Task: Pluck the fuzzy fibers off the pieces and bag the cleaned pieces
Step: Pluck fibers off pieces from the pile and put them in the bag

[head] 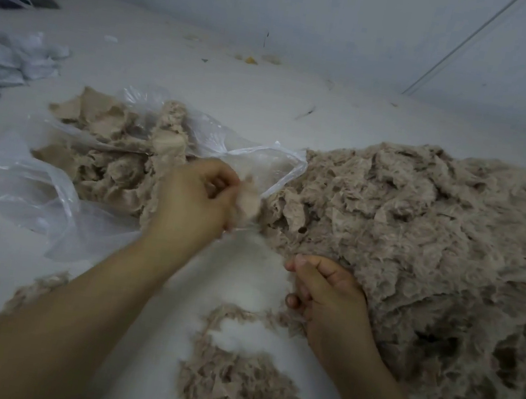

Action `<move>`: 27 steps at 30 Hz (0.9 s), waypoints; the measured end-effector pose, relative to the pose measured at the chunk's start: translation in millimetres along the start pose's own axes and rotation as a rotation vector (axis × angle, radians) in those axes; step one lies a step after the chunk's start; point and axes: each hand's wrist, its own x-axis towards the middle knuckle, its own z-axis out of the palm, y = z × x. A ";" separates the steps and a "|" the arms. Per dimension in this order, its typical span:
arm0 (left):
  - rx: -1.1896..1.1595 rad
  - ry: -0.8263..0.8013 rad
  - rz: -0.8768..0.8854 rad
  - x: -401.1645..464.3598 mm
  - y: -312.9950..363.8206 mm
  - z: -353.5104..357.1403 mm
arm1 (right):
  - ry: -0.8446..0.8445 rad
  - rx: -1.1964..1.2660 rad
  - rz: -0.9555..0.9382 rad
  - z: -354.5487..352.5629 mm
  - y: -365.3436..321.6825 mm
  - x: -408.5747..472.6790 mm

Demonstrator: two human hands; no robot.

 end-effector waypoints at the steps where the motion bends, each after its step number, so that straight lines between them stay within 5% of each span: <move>1: 0.186 0.065 0.121 11.9 -2.9 -8.7 | 0.003 -0.009 0.003 0.1 0.7 0.4; 3: 0.618 0.009 0.307 32.0 -10.3 -22.8 | 0.007 -0.019 0.009 -0.2 1.4 1.0; 5: 0.977 -0.159 0.287 39.4 -15.1 -26.9 | 0.012 -0.021 0.014 -1.0 1.8 1.3; 7: 1.112 -0.148 0.275 34.3 -11.4 -27.9 | 0.010 -0.026 0.018 -1.1 2.0 1.0; 11: 0.998 -0.067 0.457 3.5 0.8 -19.7 | 0.015 -0.021 0.016 0.1 1.4 1.2; 18: 0.878 -0.552 0.584 -73.6 -14.7 3.3 | 0.025 0.056 0.012 0.7 -1.6 -1.0; 22: 0.687 -0.803 0.515 -88.2 -8.7 -8.1 | 0.024 0.087 0.017 2.1 -2.3 -1.8; 27: 0.617 -0.612 0.414 -59.2 -2.6 10.0 | 0.023 0.066 0.004 2.2 -2.5 -2.0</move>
